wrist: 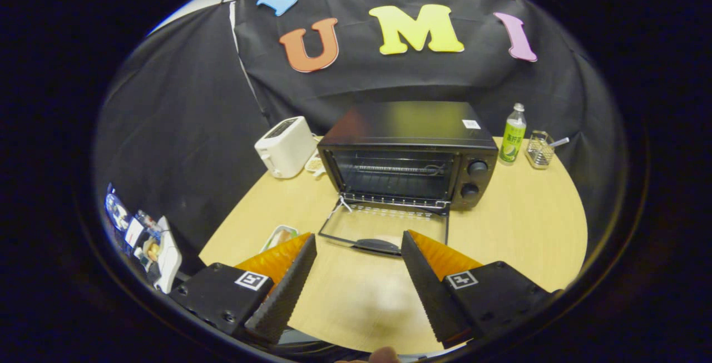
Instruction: Open the toaster oven, put the food inside, and close the toaster oven door.
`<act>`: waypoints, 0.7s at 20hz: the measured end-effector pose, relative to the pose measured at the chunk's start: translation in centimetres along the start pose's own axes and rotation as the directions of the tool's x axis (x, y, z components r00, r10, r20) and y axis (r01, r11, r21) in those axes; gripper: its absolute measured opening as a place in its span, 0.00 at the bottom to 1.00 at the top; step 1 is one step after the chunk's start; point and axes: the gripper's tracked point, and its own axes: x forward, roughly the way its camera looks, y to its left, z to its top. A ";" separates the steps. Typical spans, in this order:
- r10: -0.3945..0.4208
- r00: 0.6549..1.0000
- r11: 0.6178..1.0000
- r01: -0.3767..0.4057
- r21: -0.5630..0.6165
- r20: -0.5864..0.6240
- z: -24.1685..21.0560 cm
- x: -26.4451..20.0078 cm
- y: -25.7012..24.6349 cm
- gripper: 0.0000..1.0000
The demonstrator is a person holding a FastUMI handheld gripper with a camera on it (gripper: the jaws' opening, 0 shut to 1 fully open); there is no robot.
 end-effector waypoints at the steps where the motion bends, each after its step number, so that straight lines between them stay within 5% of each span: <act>1: 0.033 0.999 0.999 -0.033 0.026 -0.023 -0.1 0.4 0.8 1.00; 5: 0.144 0.980 0.988 -0.134 0.082 -0.135 -1.5 2.7 4.0 1.00; 9: 0.302 0.918 0.938 -0.238 0.253 -0.256 -4.4 5.6 8.0 1.00; 14: 0.401 0.844 0.877 -0.243 0.415 -0.355 -7.4 9.5 10.3 1.00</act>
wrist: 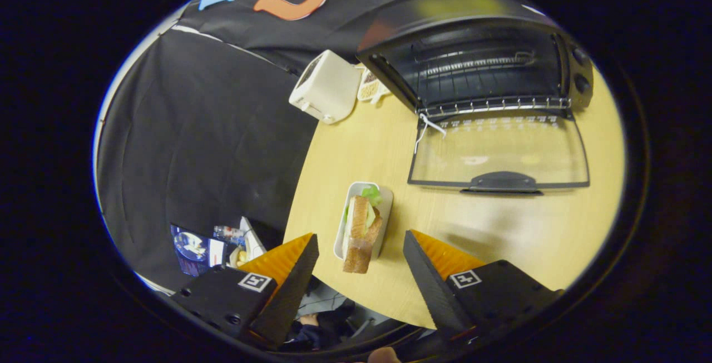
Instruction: Open the toaster oven, put the food inside, and close the toaster oven door.
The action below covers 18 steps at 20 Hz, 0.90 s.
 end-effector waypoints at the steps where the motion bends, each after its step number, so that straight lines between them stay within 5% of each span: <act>1: 0.008 1.000 0.999 -0.007 0.036 -0.020 -0.3 0.9 -0.2 1.00; 7: 0.066 0.993 0.988 -0.050 0.145 -0.102 -0.5 4.9 0.3 0.94; 10: 0.084 0.989 0.979 -0.060 0.195 -0.119 -0.8 5.8 0.6 0.77; 11: 0.083 0.989 0.979 -0.058 0.197 -0.124 -0.7 5.9 0.6 0.61; 13: 0.082 0.988 0.979 -0.056 0.194 -0.129 -0.9 5.4 0.8 0.44; 18: 0.120 0.988 0.976 -0.098 0.195 -0.101 -0.4 2.9 2.3 0.38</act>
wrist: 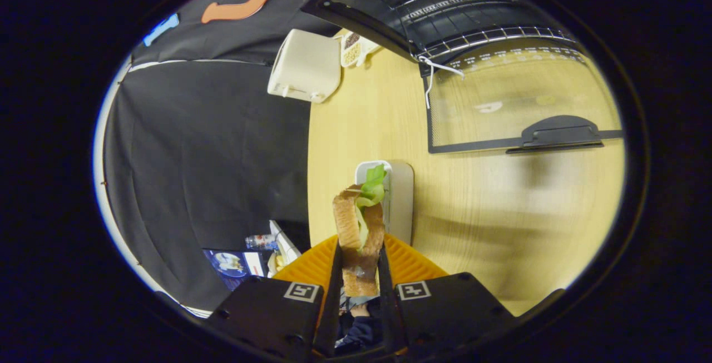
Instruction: Open the toaster oven, put the food inside, and close the toaster oven door.
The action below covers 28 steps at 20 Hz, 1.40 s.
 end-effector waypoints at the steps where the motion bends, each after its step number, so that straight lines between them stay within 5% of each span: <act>1: 0.011 1.000 1.000 -0.011 -0.004 0.009 0.0 -0.7 0.6 0.37; 8: 0.102 0.978 0.995 -0.099 -0.029 0.184 2.5 -9.0 3.8 0.37; 13: 0.063 0.898 0.997 -0.077 0.015 0.435 7.5 -14.8 -0.2 0.37; 19: 0.040 0.740 0.973 -0.182 0.143 0.671 13.0 -16.0 -5.1 0.37; 24: 0.006 0.573 0.886 -0.383 0.262 0.820 18.6 -15.6 -9.3 0.37; 28: 0.023 0.420 0.838 -0.502 0.212 0.907 22.2 -15.6 -10.0 0.36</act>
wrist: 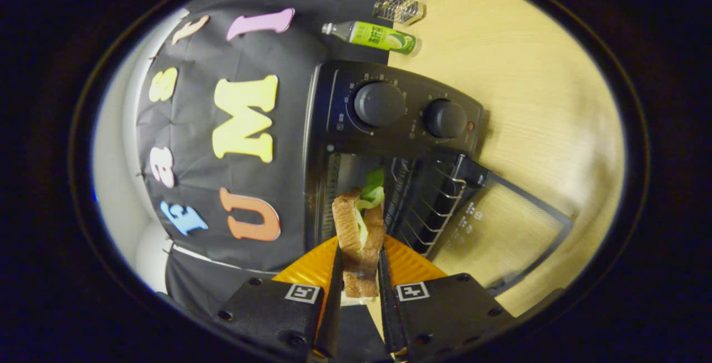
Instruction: Open the toaster oven, put the food inside, and close the toaster oven door.
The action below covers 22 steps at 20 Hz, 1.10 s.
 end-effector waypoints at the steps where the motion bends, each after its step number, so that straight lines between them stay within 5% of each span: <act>1: 0.003 1.000 1.000 -0.003 0.006 0.024 0.0 0.5 -0.1 0.36; 10: -0.085 0.994 0.996 0.085 0.008 0.075 -0.8 7.1 -1.8 0.43; 15: -0.181 0.983 0.966 0.182 -0.185 0.025 -2.7 5.9 -2.6 0.73; 18: -0.250 0.968 0.913 0.230 -0.336 -0.019 -3.6 5.1 -2.9 0.86; 22: -0.367 0.928 0.791 0.272 -0.548 -0.070 -5.0 3.1 -3.2 0.98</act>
